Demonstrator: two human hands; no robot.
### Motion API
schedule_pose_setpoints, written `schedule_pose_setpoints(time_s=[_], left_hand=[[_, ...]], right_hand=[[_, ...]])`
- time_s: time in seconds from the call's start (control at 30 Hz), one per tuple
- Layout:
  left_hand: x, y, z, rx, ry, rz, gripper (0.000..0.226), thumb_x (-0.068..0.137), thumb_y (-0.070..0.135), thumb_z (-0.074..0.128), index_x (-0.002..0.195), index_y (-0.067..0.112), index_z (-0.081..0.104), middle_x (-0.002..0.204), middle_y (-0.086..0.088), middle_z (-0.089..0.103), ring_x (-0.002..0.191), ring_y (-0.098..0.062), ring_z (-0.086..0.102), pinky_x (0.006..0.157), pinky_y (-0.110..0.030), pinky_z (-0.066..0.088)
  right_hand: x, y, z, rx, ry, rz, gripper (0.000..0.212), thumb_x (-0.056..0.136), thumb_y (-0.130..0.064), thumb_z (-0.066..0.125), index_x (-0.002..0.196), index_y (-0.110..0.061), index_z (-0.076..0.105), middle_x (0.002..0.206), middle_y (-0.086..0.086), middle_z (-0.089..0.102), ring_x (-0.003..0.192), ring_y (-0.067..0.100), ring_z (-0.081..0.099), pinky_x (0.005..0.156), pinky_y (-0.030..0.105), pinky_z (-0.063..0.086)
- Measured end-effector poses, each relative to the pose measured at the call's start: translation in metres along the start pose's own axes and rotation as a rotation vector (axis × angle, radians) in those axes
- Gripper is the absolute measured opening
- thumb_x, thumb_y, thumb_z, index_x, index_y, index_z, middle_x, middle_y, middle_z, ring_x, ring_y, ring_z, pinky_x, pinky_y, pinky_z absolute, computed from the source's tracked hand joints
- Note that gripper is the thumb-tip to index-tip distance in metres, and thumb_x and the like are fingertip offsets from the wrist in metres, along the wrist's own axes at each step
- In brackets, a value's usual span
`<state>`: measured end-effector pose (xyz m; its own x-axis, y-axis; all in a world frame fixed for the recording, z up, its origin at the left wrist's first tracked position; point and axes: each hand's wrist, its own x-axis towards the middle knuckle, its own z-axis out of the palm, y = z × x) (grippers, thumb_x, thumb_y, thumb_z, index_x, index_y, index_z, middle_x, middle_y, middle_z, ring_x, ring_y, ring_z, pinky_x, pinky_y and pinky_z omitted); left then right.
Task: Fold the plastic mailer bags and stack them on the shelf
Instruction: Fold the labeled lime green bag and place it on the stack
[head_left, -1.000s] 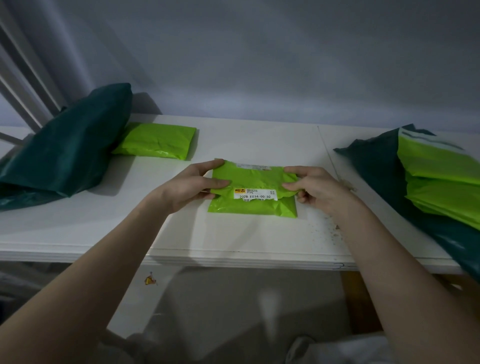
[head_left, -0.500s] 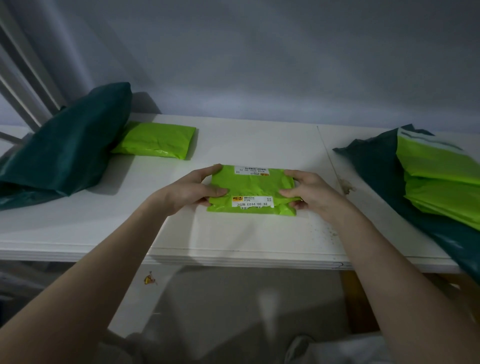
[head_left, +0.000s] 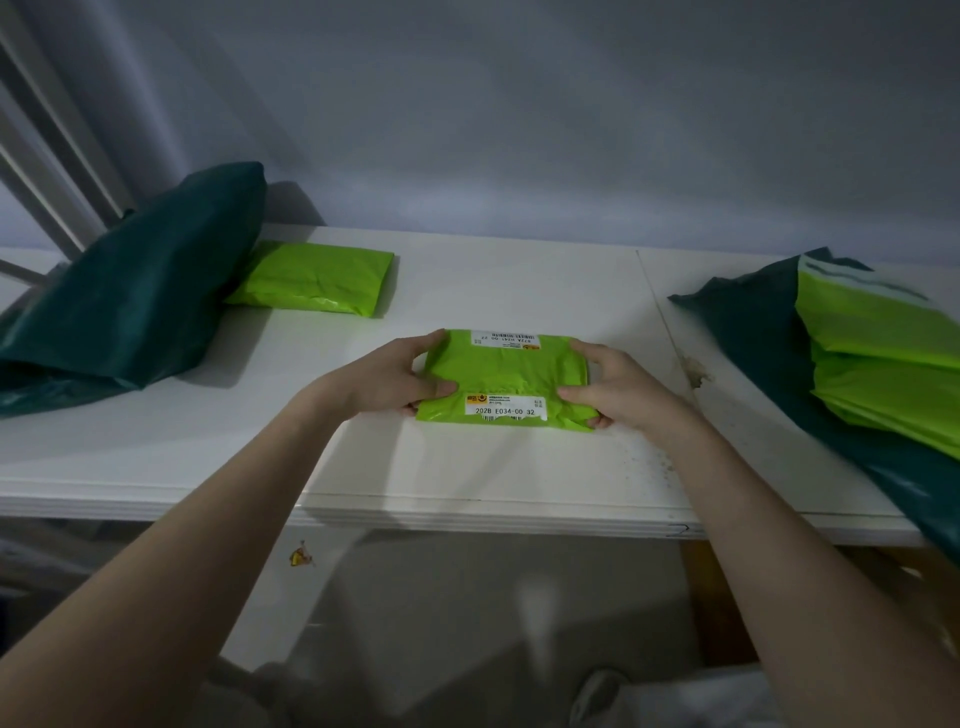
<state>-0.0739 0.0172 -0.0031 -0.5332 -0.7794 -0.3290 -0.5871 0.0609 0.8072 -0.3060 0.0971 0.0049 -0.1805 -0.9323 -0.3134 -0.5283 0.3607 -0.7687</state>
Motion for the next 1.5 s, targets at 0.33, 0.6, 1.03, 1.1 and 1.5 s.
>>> schedule_pose_setpoints(time_s=[0.33, 0.6, 1.03, 1.1, 1.5], left_hand=[[-0.004, 0.001, -0.008, 0.329, 0.076, 0.020, 0.079, 0.085, 0.040, 0.062, 0.147, 0.009, 0.022, 0.153, -0.006, 0.015, 0.122, -0.021, 0.044, 0.103, -0.021, 0.030], [0.009, 0.005, 0.021, 0.580, 0.537, 0.379, 0.067, 0.092, 0.045, 0.021, 0.136, 0.000, 0.044, 0.143, -0.019, 0.043, 0.131, -0.033, 0.041, 0.110, -0.040, 0.030], [0.012, -0.003, 0.046, 0.730, 0.231, 0.219, 0.055, 0.098, 0.042, 0.014, 0.148, 0.021, 0.023, 0.157, 0.003, 0.017, 0.145, -0.017, 0.013, 0.118, -0.044, 0.009], [0.007, -0.001, 0.044, 0.913, 0.179, 0.251, 0.069, 0.090, 0.043, -0.005, 0.146, 0.018, 0.025, 0.159, 0.002, 0.010, 0.146, -0.021, 0.009, 0.113, -0.052, 0.017], [0.003, -0.006, 0.034, 0.231, 0.288, 0.241, 0.044, 0.103, 0.031, 0.021, 0.146, 0.026, 0.028, 0.156, 0.011, 0.018, 0.144, -0.005, 0.011, 0.118, -0.034, 0.003]], right_hand=[[0.011, 0.005, -0.001, -0.197, 0.095, 0.018, 0.041, 0.078, -0.018, 0.063, 0.118, -0.013, 0.055, 0.122, 0.004, 0.036, 0.074, 0.021, 0.059, 0.056, 0.026, 0.047], [0.004, -0.012, 0.033, -0.530, 0.441, -0.328, 0.045, 0.095, -0.025, 0.040, 0.131, -0.001, 0.049, 0.140, 0.018, 0.042, 0.130, 0.033, 0.038, 0.106, 0.039, 0.031], [0.010, -0.011, 0.060, -0.723, 0.197, -0.315, 0.049, 0.100, -0.036, 0.029, 0.145, -0.018, 0.028, 0.154, -0.003, 0.024, 0.143, 0.017, 0.018, 0.112, 0.041, 0.017], [0.010, -0.011, 0.061, -0.733, 0.176, -0.309, 0.048, 0.100, -0.035, 0.027, 0.145, -0.020, 0.027, 0.155, -0.002, 0.023, 0.143, 0.017, 0.017, 0.113, 0.043, 0.017], [-0.007, -0.025, 0.068, -0.819, 0.393, -0.444, 0.062, 0.090, -0.043, 0.014, 0.121, -0.014, 0.058, 0.135, 0.011, 0.052, 0.121, 0.030, 0.050, 0.091, 0.045, 0.043]])
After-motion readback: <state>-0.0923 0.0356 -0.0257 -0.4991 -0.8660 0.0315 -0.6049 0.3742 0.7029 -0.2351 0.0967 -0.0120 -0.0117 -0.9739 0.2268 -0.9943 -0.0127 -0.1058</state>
